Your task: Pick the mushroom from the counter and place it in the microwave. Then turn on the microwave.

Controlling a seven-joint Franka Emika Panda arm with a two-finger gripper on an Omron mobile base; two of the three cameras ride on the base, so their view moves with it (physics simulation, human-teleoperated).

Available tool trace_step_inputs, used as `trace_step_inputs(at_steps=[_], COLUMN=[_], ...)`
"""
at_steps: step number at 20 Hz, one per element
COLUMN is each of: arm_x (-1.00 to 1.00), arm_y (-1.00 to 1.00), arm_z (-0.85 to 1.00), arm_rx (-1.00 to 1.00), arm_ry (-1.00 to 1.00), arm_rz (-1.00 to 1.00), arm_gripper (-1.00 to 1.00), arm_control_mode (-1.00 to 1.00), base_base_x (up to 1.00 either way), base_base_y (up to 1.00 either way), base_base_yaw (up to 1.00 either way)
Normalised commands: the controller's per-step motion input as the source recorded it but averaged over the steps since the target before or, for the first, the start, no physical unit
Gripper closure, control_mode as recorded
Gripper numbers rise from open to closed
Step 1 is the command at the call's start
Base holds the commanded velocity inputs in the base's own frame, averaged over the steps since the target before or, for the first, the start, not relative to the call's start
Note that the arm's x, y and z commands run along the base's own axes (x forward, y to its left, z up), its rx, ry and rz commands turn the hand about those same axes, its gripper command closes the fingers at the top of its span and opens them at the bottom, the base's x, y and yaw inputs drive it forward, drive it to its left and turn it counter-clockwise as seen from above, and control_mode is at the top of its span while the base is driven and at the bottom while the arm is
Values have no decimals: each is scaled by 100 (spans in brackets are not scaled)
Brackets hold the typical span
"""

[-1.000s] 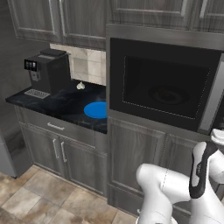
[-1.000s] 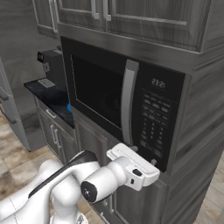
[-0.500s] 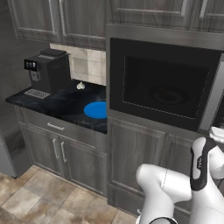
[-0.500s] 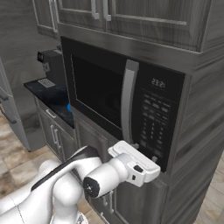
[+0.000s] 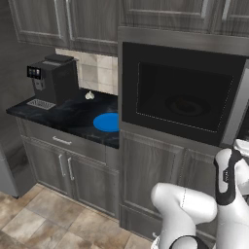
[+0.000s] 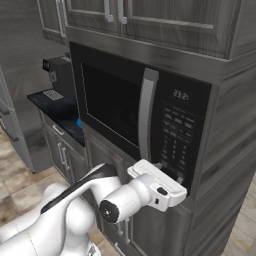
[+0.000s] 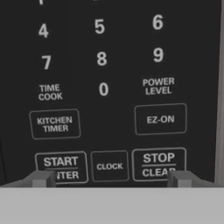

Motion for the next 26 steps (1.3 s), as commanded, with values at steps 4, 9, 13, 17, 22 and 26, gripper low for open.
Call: trace_step_inputs(at_steps=[4, 9, 13, 17, 22, 26], arm_x=[1, 0, 0, 0, 0, 0], arm_y=[-11, -7, -5, 0, 0, 0], arm_z=[0, 0, 0, 0, 0, 0], arm_rx=[0, 0, 0, 0, 0, 0], arm_ry=[0, 0, 0, 0, 0, 0], arm_rz=[0, 0, 0, 0, -3, -4], arm_gripper=[-100, -100, -100, -100, -100, -100], arm_control_mode=[-100, -100, -100, -100, -100, -100], base_base_x=[0, 0, 0, 0, 0, 0], base_base_y=[0, 0, 0, 0, 0, 0], base_base_yaw=[0, 0, 0, 0, 0, 0])
